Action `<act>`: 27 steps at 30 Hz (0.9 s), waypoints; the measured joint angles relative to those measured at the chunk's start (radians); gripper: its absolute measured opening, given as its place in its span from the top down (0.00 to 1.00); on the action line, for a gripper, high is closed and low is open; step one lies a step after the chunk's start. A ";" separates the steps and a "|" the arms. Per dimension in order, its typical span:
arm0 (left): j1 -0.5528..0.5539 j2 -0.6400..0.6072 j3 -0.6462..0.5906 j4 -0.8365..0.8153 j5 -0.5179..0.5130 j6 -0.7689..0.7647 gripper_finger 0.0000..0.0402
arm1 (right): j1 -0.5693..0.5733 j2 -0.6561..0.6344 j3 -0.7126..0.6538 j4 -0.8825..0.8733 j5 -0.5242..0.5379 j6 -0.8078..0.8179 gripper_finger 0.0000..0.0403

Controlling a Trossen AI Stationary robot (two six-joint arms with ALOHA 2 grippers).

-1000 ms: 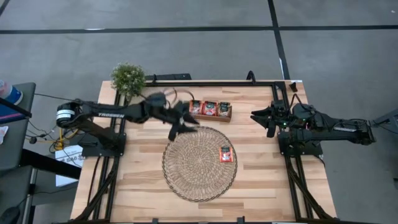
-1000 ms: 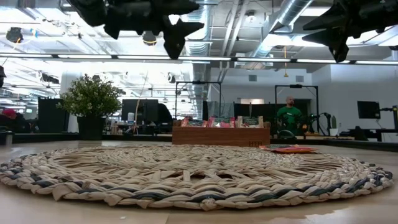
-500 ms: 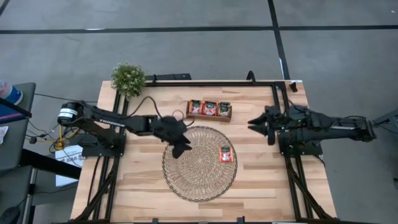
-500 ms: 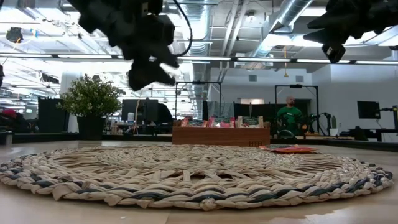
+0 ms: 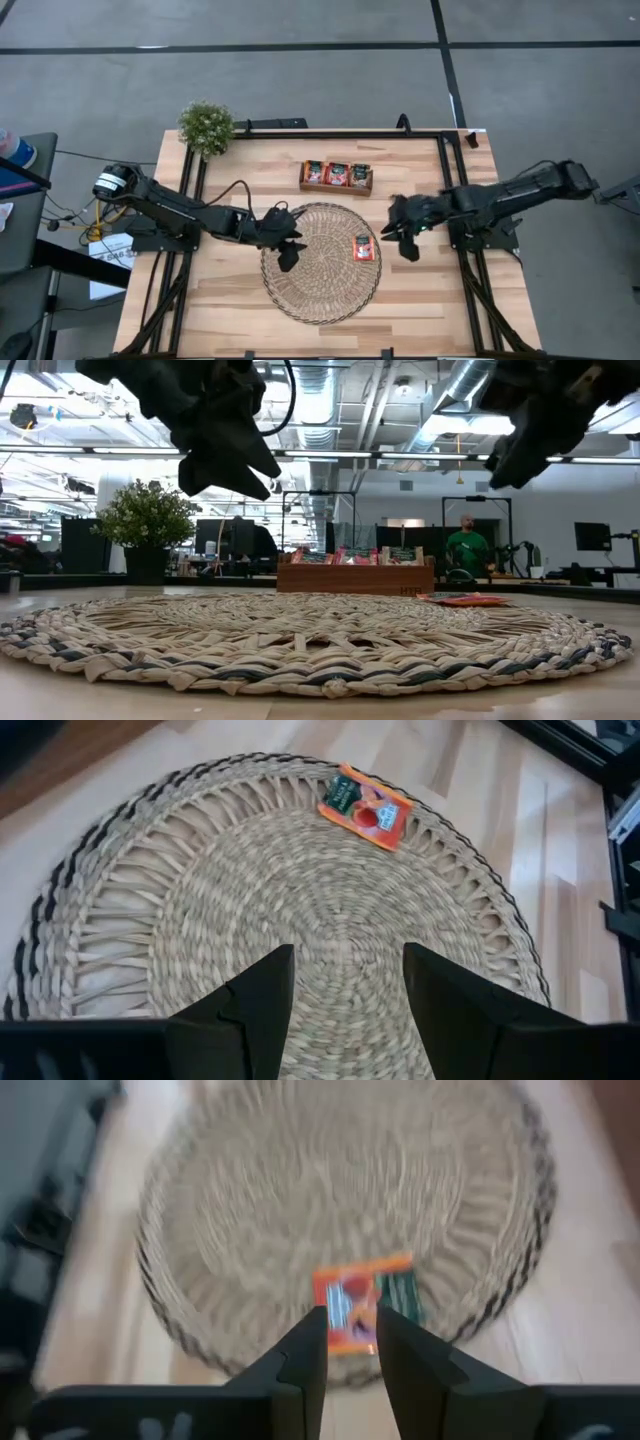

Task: Pick & Place Tea
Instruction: Put the orange tea bag into the left section of the wooden organizer

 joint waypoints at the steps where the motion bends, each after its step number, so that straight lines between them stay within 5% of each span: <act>1: -0.003 0.000 0.000 -0.002 -0.002 0.000 0.55 | 0.005 0.042 0.027 -0.030 0.000 -0.015 0.80; 16: -0.060 0.000 0.000 -0.055 -0.068 0.000 0.55 | -0.042 0.530 0.407 -0.303 -0.014 -0.210 0.73; 27: -0.105 -0.019 -0.059 -0.042 -0.173 -0.023 0.55 | -0.055 0.683 0.439 -0.333 -0.041 -0.250 0.53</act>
